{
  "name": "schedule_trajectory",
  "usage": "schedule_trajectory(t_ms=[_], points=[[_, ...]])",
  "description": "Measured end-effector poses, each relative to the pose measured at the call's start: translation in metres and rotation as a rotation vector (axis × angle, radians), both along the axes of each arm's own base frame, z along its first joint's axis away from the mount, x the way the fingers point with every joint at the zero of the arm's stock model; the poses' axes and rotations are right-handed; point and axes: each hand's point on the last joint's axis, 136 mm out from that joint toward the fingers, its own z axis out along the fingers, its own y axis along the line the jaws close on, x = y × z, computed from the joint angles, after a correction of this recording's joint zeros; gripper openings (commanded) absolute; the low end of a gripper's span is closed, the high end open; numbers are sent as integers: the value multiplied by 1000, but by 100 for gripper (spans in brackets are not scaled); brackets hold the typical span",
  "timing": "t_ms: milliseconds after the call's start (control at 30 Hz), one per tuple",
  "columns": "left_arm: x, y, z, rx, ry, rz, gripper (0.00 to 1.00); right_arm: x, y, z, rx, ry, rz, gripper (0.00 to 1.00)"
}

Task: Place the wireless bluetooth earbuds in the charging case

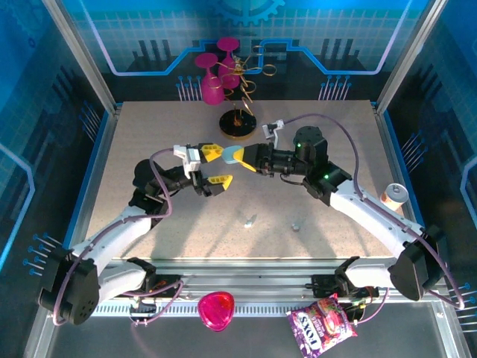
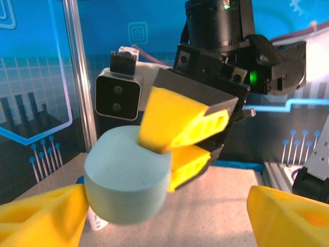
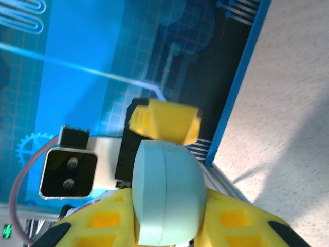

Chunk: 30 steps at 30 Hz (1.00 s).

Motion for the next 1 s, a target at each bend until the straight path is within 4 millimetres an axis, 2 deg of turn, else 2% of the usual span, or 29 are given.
schedule_trajectory(t_ms=[67,200,300,400,567,733,1000], points=[[0,2,-3,19,7,23,99,10,-9,-9,-35,3,-47,21],[3,9,-15,57,38,96,99,30,-30,-33,-117,15,-145,20],[10,12,-34,101,80,152,99,46,-42,-52,-187,19,-216,20],[17,17,-60,139,140,212,99,63,-48,-79,-266,38,-268,20],[30,30,-98,180,232,329,99,99,-50,-137,-422,95,-338,20],[41,43,-126,209,295,431,99,134,-46,-183,-510,139,-379,20],[52,57,-136,210,334,538,99,176,-31,-252,-577,219,-392,20]])
